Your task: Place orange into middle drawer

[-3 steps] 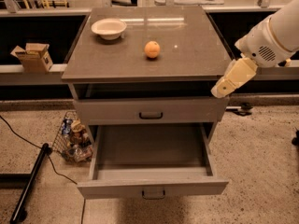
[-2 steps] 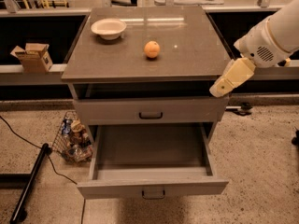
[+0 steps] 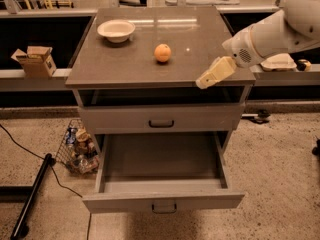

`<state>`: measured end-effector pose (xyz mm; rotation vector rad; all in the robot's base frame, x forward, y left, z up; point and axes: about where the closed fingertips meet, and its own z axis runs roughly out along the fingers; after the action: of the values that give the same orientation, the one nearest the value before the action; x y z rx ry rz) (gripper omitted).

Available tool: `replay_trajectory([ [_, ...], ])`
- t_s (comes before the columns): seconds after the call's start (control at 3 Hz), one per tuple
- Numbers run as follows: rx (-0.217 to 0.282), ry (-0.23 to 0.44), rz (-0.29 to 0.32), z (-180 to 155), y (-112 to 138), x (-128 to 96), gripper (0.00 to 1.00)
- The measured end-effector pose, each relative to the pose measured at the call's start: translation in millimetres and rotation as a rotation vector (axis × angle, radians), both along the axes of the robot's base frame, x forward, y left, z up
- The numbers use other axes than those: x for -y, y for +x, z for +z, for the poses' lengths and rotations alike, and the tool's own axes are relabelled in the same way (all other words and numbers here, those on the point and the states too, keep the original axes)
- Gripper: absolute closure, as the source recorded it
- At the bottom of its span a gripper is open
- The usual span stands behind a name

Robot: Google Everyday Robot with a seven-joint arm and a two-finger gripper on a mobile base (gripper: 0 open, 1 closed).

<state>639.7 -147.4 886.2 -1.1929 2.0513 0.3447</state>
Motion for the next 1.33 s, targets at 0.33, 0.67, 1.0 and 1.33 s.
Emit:
replay_trajectory([
  [0.33, 0.021, 0.079, -0.012, -18, 43, -22, 0.0],
  [0.67, 0.032, 0.146, -0.034, -32, 81, -38, 0.0],
  [1.0, 0.032, 0.146, -0.034, -32, 81, -38, 0.0],
  [1.33, 0.036, 0.151, -0.054, -34, 86, -40, 0.0],
])
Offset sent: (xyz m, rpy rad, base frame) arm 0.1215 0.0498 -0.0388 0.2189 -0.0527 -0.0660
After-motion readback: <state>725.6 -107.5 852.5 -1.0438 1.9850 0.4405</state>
